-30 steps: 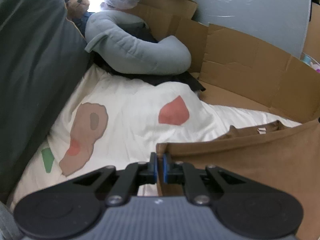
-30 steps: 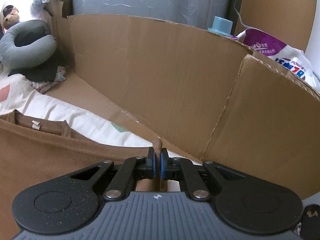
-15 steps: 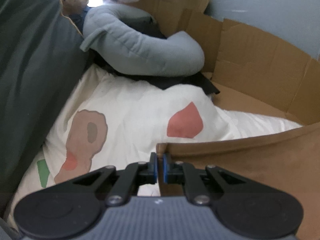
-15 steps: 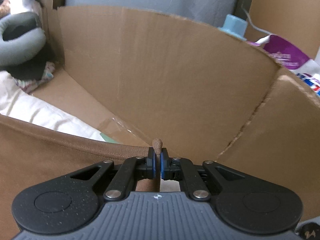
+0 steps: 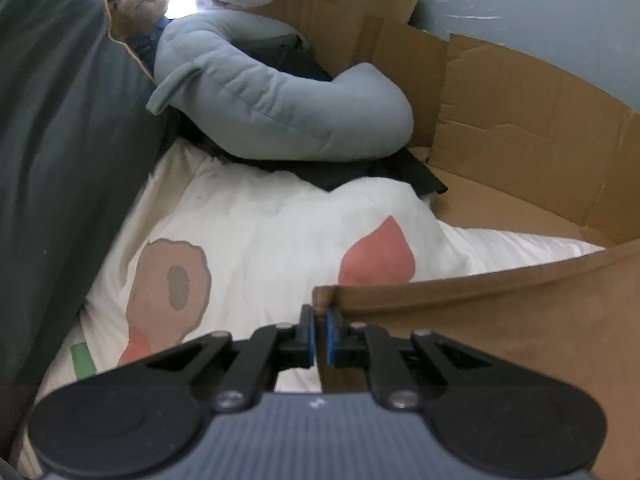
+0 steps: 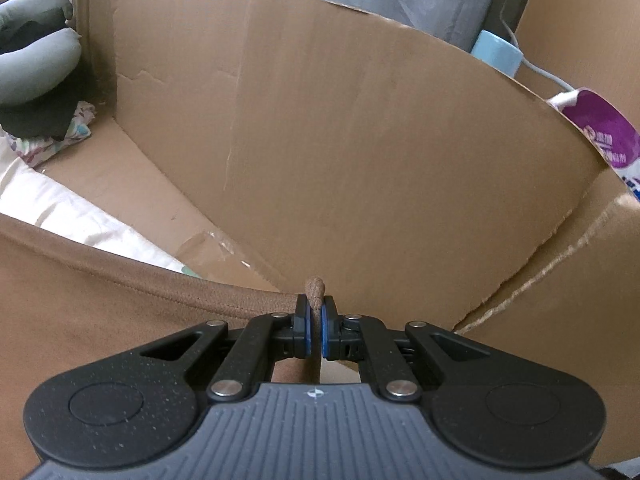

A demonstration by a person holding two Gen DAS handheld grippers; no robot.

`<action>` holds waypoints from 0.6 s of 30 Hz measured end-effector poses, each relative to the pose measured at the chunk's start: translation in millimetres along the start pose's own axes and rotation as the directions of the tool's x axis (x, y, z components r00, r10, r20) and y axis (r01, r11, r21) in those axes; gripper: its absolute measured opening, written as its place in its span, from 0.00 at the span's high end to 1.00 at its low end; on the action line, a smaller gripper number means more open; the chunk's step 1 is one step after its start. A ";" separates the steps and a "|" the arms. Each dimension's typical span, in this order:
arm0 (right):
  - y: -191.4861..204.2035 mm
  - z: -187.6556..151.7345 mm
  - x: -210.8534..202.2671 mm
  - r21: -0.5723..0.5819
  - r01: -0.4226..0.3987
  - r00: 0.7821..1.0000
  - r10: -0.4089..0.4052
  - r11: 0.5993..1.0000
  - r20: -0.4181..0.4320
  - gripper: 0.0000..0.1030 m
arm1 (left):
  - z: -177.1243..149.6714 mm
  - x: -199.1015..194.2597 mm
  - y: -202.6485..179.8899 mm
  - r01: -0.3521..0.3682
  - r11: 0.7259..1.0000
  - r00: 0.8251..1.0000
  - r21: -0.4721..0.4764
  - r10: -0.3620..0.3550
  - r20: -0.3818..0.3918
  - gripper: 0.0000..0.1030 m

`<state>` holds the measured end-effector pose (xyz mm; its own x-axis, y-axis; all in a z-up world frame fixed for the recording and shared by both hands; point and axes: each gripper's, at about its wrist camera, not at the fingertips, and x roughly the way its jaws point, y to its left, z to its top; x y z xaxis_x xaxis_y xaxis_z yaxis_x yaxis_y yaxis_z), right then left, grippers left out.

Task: Fold clothes
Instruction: 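Open both tools and release the folded brown shirt onto the duvet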

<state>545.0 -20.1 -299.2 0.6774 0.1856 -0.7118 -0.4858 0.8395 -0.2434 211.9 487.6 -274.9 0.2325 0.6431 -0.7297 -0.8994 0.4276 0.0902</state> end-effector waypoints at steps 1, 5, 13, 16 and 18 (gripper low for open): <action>1.0 1.5 2.1 -0.004 0.002 1.000 -0.002 1.000 -0.004 0.97 | 0.2 1.6 -0.2 -0.002 1.000 1.000 0.001 0.002 0.000 0.94; 3.3 4.0 13.5 -0.023 0.006 0.999 -0.006 1.000 -0.035 0.97 | -0.2 9.7 -0.3 -0.011 1.000 1.000 0.001 0.011 -0.010 0.94; 1.2 7.1 19.3 0.027 -0.009 0.999 0.010 1.000 -0.042 0.80 | 1.3 19.6 3.1 -0.010 0.999 0.998 -0.045 0.008 -0.056 0.86; -7.4 5.5 5.7 0.085 -0.053 0.999 0.054 0.995 -0.005 0.65 | 2.2 8.7 4.1 0.002 1.000 0.999 -0.026 -0.003 -0.051 0.72; -10.1 2.8 -4.4 0.090 -0.072 0.997 0.072 0.993 0.002 0.65 | 2.2 -3.2 5.0 0.019 1.000 0.999 -0.018 -0.020 -0.048 0.70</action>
<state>548.5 -28.0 -291.7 0.6418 0.2463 -0.7263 -0.4813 0.8667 -0.1314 207.5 489.1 -270.6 0.2329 0.6033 -0.7627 -0.9013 0.4285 0.0637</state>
